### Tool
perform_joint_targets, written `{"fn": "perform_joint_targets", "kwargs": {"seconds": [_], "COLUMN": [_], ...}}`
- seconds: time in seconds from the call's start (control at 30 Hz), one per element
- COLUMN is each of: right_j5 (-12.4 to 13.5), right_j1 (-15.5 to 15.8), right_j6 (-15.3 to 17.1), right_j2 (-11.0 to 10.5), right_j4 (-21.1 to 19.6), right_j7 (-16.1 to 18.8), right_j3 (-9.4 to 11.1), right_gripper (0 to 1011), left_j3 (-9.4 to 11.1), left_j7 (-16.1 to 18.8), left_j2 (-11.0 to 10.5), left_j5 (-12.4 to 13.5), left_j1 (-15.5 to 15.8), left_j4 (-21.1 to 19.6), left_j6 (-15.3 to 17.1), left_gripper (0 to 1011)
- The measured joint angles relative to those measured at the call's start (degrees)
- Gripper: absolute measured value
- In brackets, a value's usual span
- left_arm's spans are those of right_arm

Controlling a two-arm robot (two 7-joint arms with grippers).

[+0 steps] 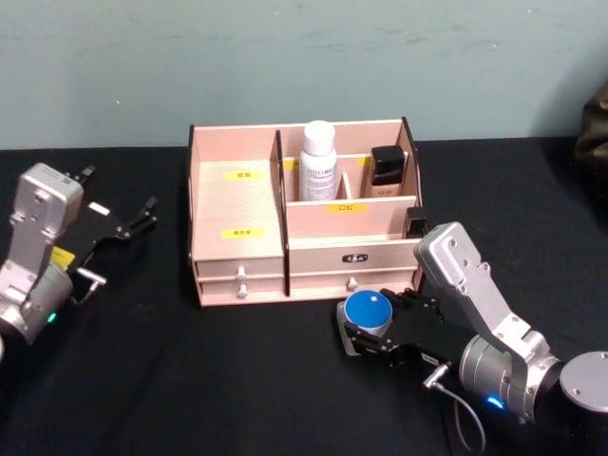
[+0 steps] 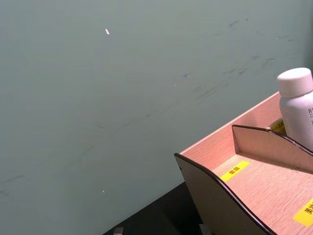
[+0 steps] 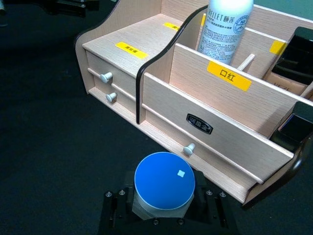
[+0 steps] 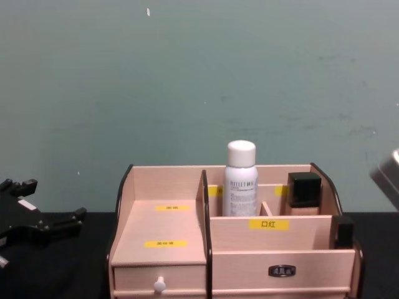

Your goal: Pick up the facial cleanser and watermelon frost from the table and place them into the tiered storage box.

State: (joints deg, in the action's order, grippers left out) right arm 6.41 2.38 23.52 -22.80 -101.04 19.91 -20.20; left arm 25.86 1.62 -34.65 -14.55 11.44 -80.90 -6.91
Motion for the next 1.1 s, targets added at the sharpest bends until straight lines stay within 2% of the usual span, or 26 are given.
{"fn": "perform_joint_targets", "kwargs": {"seconds": [0.6,0.8,1.1], "right_j5": [0.4,1.3,2.2], "right_j1": [0.2,0.5,0.1], "right_j6": [-0.7,-1.4,-0.4], "right_j2": [-0.2,-1.2,-2.5], "right_j4": [-0.1,-1.7,-6.3], "right_j7": [0.4,1.3,2.4], "right_j3": [0.3,0.5,-0.2], "right_gripper": [728,728,728], "left_j3": [0.0,0.0,0.0], "left_j7": [0.0,0.0,0.0], "left_j2": [0.0,0.0,0.0], "left_j5": [0.0,0.0,0.0], "left_j1": [0.0,0.0,0.0], "left_j4": [0.0,0.0,0.0], "left_j6": [0.0,0.0,0.0], "left_gripper": [1001,1001,1001]}}
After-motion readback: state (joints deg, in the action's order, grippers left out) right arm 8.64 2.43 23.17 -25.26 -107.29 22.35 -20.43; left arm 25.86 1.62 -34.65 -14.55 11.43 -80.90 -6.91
